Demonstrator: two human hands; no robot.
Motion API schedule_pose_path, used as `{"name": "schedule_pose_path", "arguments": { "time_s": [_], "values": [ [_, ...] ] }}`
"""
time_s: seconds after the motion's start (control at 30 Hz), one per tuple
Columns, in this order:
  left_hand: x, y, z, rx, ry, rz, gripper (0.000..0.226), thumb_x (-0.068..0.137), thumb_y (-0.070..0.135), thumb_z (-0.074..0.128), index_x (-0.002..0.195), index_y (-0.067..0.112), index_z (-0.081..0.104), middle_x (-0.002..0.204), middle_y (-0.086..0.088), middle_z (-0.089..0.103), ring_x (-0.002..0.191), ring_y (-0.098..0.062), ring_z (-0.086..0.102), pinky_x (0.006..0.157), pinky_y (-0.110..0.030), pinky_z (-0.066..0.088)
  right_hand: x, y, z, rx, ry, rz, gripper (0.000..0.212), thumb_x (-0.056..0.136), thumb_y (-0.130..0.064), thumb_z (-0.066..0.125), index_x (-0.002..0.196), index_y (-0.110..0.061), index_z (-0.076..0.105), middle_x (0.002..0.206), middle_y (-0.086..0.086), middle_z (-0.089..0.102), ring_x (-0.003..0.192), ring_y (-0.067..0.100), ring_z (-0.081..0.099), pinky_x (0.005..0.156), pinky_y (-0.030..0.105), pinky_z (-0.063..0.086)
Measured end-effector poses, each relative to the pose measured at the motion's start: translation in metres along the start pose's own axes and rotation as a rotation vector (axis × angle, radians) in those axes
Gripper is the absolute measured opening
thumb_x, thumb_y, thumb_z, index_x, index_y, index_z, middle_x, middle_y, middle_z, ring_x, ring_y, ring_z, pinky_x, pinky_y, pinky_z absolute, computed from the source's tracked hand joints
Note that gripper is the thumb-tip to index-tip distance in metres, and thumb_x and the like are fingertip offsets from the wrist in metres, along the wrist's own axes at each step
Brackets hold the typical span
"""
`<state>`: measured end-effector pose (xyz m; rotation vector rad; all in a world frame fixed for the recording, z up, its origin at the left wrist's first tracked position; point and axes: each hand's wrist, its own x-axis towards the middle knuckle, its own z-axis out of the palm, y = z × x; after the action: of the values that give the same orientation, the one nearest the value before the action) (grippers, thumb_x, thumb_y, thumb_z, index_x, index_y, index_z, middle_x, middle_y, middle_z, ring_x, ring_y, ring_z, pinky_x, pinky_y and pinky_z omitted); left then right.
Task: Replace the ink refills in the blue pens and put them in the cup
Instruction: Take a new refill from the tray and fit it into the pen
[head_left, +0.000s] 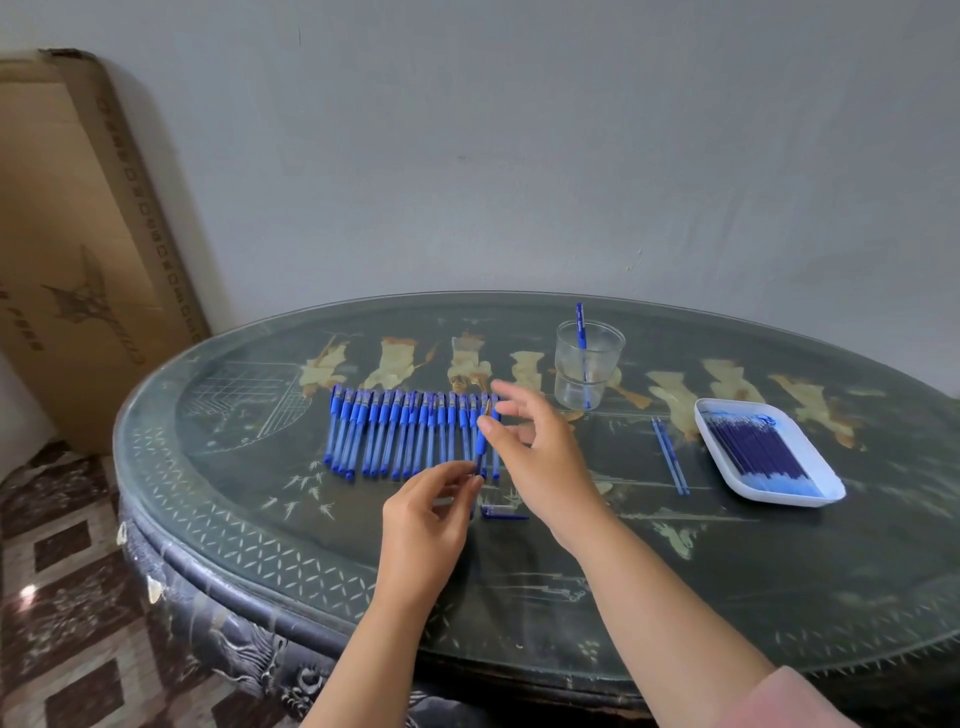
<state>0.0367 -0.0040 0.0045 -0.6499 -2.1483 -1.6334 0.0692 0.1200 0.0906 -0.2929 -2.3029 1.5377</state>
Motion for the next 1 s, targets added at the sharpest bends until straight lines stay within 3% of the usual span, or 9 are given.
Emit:
{"name": "schedule_pose_path", "arguments": {
  "time_s": [0.13, 0.27, 0.33, 0.43, 0.6, 0.7, 0.8, 0.9, 1.0],
  "values": [
    [-0.0001, 0.0003, -0.0005, 0.005, -0.003, 0.000, 0.020, 0.083, 0.010, 0.075, 0.100, 0.022, 0.072, 0.093, 0.018, 0.068, 0.082, 0.002, 0.067, 0.075, -0.013, 0.053, -0.0004, 0.0016, 0.0012, 0.014, 0.064, 0.034, 0.024, 0.089, -0.036, 0.067, 0.104, -0.021, 0.056, 0.110, -0.005, 0.058, 0.089, 0.000, 0.057, 0.066, 0.010, 0.043],
    [-0.0001, 0.0000, -0.0003, 0.003, -0.005, 0.002, 0.020, 0.083, 0.010, 0.075, 0.100, 0.020, 0.072, 0.094, 0.018, 0.068, 0.082, 0.002, 0.067, 0.075, -0.013, 0.054, -0.0009, -0.0002, 0.0000, 0.033, 0.016, 0.005, 0.028, 0.094, -0.034, 0.061, 0.121, -0.028, 0.058, 0.116, -0.010, 0.058, 0.094, -0.002, 0.058, 0.069, 0.009, 0.045],
    [0.0001, -0.0006, 0.0000, 0.002, -0.002, -0.002, 0.020, 0.083, 0.010, 0.075, 0.100, 0.019, 0.072, 0.093, 0.018, 0.068, 0.082, 0.001, 0.067, 0.075, -0.013, 0.054, -0.0004, 0.0016, 0.0005, -0.003, 0.014, -0.024, 0.019, 0.097, -0.028, 0.058, 0.114, -0.026, 0.065, 0.115, -0.010, 0.062, 0.098, 0.000, 0.059, 0.077, 0.011, 0.048],
    [-0.0002, -0.0006, 0.0003, 0.003, -0.004, 0.002, 0.019, 0.083, 0.009, 0.075, 0.099, 0.019, 0.072, 0.092, 0.017, 0.069, 0.081, 0.000, 0.068, 0.075, -0.014, 0.054, -0.0008, 0.0012, 0.0007, 0.062, 0.074, 0.028, 0.018, 0.090, -0.033, 0.067, 0.100, -0.020, 0.061, 0.101, -0.011, 0.063, 0.088, 0.000, 0.060, 0.067, 0.008, 0.044],
    [0.0000, -0.0002, 0.0002, 0.013, -0.001, 0.008, 0.018, 0.083, 0.010, 0.075, 0.099, 0.018, 0.073, 0.093, 0.019, 0.067, 0.081, 0.001, 0.067, 0.075, -0.012, 0.053, -0.0007, -0.0010, 0.0015, 0.067, 0.007, -0.011, 0.023, 0.098, -0.029, 0.056, 0.119, -0.030, 0.062, 0.115, -0.013, 0.064, 0.101, 0.000, 0.060, 0.085, 0.026, 0.054],
    [0.0006, 0.0012, -0.0003, 0.016, -0.008, 0.009, 0.019, 0.083, 0.009, 0.075, 0.099, 0.020, 0.072, 0.092, 0.021, 0.067, 0.082, 0.001, 0.067, 0.075, -0.011, 0.052, -0.0002, -0.0005, 0.0010, 0.078, 0.049, 0.006, 0.012, 0.093, -0.029, 0.063, 0.104, -0.023, 0.066, 0.104, -0.014, 0.067, 0.094, -0.001, 0.061, 0.081, 0.020, 0.053],
    [0.0002, 0.0027, -0.0006, 0.003, -0.009, 0.000, 0.021, 0.083, 0.008, 0.075, 0.098, 0.023, 0.071, 0.091, 0.021, 0.067, 0.081, 0.001, 0.067, 0.074, -0.011, 0.052, -0.0001, 0.0012, 0.0011, 0.135, 0.079, 0.041, 0.025, 0.087, -0.036, 0.070, 0.105, -0.023, 0.059, 0.100, -0.010, 0.064, 0.091, 0.002, 0.060, 0.071, 0.013, 0.047],
    [0.0003, 0.0020, -0.0005, 0.009, -0.004, 0.005, 0.020, 0.083, 0.009, 0.075, 0.098, 0.021, 0.071, 0.092, 0.019, 0.067, 0.081, 0.001, 0.067, 0.074, -0.010, 0.052, -0.0001, 0.0020, 0.0014, 0.145, -0.004, 0.017, 0.023, 0.095, -0.031, 0.061, 0.118, -0.034, 0.061, 0.109, -0.016, 0.063, 0.099, -0.001, 0.061, 0.083, 0.022, 0.053],
    [0.0007, 0.0011, -0.0004, 0.022, -0.005, 0.004, 0.017, 0.083, 0.009, 0.075, 0.098, 0.017, 0.073, 0.091, 0.017, 0.068, 0.081, 0.001, 0.067, 0.074, -0.009, 0.051, 0.0001, 0.0009, 0.0010, 0.102, 0.015, 0.006, 0.016, 0.096, -0.022, 0.059, 0.109, -0.025, 0.068, 0.101, -0.023, 0.065, 0.095, -0.005, 0.061, 0.083, 0.017, 0.052]
  ]
}}
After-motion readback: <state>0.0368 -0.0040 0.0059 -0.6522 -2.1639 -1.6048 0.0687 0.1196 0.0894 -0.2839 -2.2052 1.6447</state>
